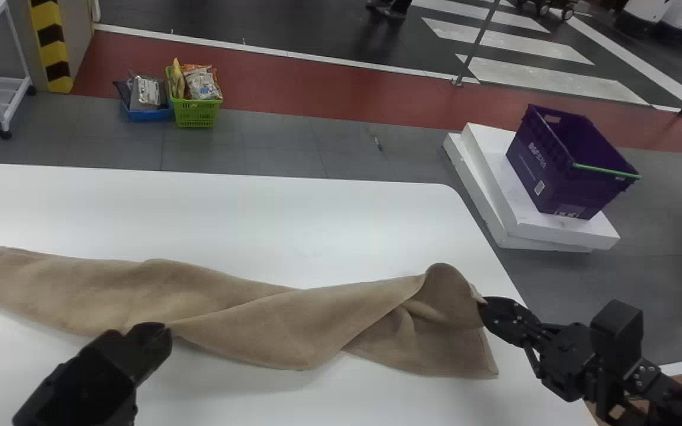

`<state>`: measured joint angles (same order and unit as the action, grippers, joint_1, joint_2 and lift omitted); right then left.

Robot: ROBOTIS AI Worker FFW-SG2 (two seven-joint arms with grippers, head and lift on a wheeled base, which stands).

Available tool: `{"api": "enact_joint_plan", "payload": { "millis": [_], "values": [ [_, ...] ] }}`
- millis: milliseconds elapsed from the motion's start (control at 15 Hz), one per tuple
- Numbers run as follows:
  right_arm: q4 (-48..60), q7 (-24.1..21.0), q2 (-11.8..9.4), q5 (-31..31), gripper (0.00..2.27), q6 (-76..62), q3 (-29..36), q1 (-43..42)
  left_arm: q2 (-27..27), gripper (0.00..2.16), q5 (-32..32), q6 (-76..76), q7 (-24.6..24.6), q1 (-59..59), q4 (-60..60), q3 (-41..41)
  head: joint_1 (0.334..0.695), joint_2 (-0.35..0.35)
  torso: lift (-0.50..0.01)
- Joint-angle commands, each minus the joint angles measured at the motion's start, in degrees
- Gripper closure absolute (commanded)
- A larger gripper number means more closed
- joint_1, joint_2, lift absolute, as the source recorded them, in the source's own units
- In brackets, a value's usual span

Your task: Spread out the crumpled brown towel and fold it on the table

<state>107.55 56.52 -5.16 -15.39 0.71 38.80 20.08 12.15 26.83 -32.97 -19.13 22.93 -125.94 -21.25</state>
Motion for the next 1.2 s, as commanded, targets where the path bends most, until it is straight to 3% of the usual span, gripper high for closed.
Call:
{"api": "enact_joint_plan", "payload": {
  "millis": [0,200,400,867,1067,1133],
  "values": [
    [3.98,1.14,1.47,2.47,1.95,0.48,0.66,1.71,0.50,1.65,-1.52,-3.03,-1.70,3.27,-7.04,4.38,0.695,-0.350,-0.127],
    [10.22,4.04,4.28,6.51,1.95,3.65,3.30,2.68,0.59,1.65,-2.66,-10.06,-4.07,4.41,-14.86,8.07,0.695,-0.350,-0.127],
    [10.75,4.48,4.46,7.30,1.95,7.87,5.84,1.19,-1.78,1.65,-2.66,-15.33,-4.77,-0.78,-15.83,6.48,0.695,-0.350,-0.127],
    [3.46,4.04,2.35,7.39,1.95,9.27,10.50,0.04,-12.30,1.64,-0.02,-17.97,3.58,-21.43,12.12,-8.98,0.695,-0.350,-0.127],
    [2.14,3.95,2.44,7.92,1.95,9.10,10.42,0.04,-12.30,1.33,-0.02,-11.47,7.01,-24.77,22.76,-11.36,0.695,-0.350,-0.127],
    [2.14,3.86,2.44,8.01,1.95,9.10,10.15,-0.05,-12.30,1.32,-0.02,-8.83,8.32,-24.95,24.87,-11.45,0.695,-0.350,-0.127]
  ]
}}
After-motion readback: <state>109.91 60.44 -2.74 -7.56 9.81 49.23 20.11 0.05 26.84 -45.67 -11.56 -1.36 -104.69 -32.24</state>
